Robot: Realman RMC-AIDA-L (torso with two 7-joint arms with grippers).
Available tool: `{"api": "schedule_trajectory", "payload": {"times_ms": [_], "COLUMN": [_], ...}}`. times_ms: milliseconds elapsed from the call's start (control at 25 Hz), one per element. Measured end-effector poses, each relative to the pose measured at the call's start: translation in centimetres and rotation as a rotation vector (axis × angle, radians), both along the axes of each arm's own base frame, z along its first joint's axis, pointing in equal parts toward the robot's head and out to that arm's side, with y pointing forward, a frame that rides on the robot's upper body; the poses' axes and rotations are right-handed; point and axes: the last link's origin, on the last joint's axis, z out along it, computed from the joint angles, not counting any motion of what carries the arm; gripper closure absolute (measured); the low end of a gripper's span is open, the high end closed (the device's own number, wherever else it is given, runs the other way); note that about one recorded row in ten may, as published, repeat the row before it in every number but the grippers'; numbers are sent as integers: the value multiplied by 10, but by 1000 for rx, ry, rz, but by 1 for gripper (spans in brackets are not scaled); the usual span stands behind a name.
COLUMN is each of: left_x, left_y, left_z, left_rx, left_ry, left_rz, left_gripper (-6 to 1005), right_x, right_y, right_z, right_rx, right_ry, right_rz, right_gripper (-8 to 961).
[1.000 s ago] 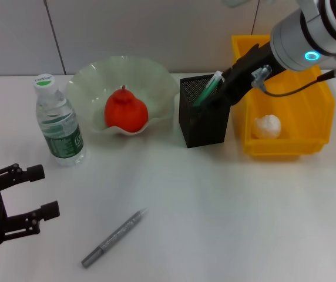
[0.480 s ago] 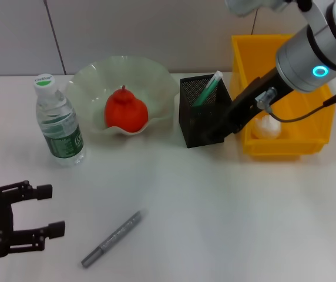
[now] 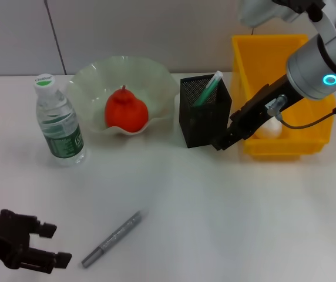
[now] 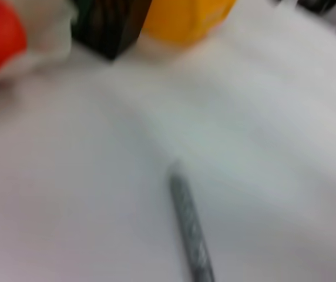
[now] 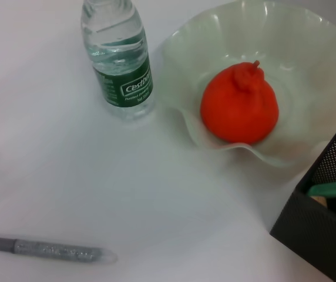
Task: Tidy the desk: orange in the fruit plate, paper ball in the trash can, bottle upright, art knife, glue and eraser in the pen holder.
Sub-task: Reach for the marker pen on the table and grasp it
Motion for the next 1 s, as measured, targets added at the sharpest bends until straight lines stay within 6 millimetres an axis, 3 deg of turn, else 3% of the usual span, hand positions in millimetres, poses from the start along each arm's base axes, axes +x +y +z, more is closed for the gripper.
{"api": "schedule_trajectory", "payload": {"times_ms": [320, 400, 560, 760, 840, 1000], "left_x": [20, 41, 54, 57, 59, 62], "left_y": [18, 30, 33, 34, 34, 33], "left_z": [-13, -24, -29, -27, -28, -31], "left_rx": [-37, -50, -54, -18, 5, 11], "left_ry": [161, 221, 259, 267, 279, 293], "left_rz": [82, 90, 78, 87, 97, 94], "left_gripper": [180, 185, 196, 202, 204, 206], "right_x": [18, 22, 34, 60, 80, 95], "right_y": [-4, -8, -17, -29, -35, -42], "right_z": [1, 1, 9, 21, 24, 25], "right_rx": [-29, -50, -72, -76, -69, -62], "right_ry": [10, 31, 110, 231, 263, 311], "right_rz": [30, 70, 183, 291, 329, 362], "right_gripper": [229, 229, 228, 228, 228, 228]}}
